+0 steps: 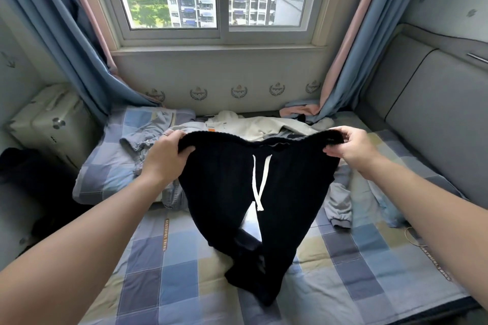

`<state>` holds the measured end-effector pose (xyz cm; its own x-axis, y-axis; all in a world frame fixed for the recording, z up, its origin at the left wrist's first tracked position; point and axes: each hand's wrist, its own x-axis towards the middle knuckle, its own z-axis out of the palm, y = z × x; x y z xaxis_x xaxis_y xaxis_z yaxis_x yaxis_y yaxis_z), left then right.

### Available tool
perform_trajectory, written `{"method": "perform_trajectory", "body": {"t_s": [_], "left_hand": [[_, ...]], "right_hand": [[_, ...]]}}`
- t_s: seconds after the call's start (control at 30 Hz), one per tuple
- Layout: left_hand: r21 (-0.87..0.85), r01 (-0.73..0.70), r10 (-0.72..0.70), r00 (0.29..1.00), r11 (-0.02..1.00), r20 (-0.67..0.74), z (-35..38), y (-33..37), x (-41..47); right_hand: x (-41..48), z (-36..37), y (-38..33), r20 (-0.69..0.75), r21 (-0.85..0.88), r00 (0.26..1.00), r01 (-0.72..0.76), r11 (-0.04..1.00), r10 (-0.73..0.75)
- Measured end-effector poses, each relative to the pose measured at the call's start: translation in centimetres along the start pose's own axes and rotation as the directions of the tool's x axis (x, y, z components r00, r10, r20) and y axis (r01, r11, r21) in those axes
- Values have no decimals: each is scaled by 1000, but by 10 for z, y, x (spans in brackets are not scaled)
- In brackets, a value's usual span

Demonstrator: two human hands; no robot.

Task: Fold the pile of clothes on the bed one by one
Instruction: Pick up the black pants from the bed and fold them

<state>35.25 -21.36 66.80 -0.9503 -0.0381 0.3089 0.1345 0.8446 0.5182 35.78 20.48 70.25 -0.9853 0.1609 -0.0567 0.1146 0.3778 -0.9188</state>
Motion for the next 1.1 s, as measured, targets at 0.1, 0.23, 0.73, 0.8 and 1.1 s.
{"method": "perform_trajectory", "body": {"t_s": [0.1,0.23,0.73,0.8,1.1], "left_hand": [[-22,30,-32,996,999,-82,-17,20,14],[-312,41,-98,980,949,-171,-65,68,31],[-240,-141,-23,819,961,-573,-267,314,-39],[-269,-120,-53,830,956,-556,-278,336,-59],[-542,207,-380,897,815,-228,-274,407,-137]], "right_hand": [[6,-10,-17,-83,-234,987,118,965,-141],[10,-37,-64,-123,-383,930,278,881,-347],[-98,-212,-264,-217,-186,760,584,790,-613],[-119,-234,-270,-204,-163,772,580,798,-603],[-185,-301,-248,-43,54,930,367,929,-365]]}}
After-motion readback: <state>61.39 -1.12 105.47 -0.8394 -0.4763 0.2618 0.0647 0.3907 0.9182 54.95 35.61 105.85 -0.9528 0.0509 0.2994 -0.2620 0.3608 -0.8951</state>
